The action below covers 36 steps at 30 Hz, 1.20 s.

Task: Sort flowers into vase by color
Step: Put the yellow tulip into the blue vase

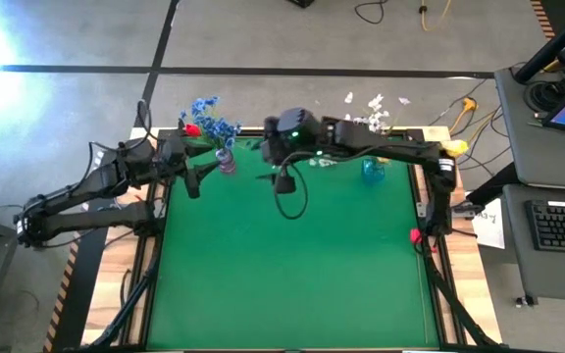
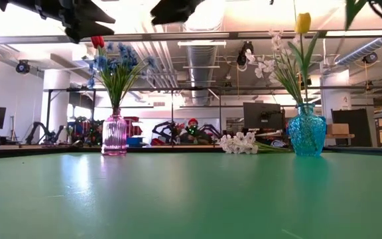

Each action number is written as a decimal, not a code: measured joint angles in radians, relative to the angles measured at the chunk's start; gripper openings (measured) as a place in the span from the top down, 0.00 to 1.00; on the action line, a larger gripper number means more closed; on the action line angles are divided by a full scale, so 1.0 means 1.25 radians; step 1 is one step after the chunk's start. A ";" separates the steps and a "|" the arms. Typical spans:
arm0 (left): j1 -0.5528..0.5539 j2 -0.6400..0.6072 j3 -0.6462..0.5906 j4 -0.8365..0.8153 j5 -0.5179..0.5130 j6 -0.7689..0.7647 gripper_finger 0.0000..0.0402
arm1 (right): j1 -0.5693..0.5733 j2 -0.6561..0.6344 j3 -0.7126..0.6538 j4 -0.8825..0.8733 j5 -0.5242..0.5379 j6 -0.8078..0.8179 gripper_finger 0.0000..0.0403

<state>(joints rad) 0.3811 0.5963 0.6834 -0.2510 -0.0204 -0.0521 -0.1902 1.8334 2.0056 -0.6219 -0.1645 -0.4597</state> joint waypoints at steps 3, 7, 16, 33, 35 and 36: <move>-0.015 0.033 0.000 0.045 0.023 0.016 0.43 | 0.000 -0.050 0.000 -0.025 0.057 0.015 0.12; -0.039 0.083 0.000 0.115 0.056 0.038 0.43 | 0.000 -0.120 0.000 -0.043 0.091 0.040 0.12; -0.094 0.206 0.000 0.293 0.135 0.042 0.43 | 0.014 -0.213 0.000 0.011 -0.022 0.144 0.12; -0.184 0.362 0.002 0.442 0.135 0.042 0.43 | 0.091 -0.229 0.001 0.001 0.113 0.342 0.12; -0.185 0.359 0.003 0.433 0.114 0.044 0.43 | 0.091 -0.237 0.001 -0.072 0.159 0.391 0.12; -0.185 0.356 0.003 0.430 0.104 0.048 0.43 | 0.091 -0.242 0.001 -0.108 0.172 0.427 0.12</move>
<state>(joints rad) 0.1501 1.0407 0.6868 0.2861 0.1099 0.0084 -0.0761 1.5312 2.0063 -0.7570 0.0500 0.0743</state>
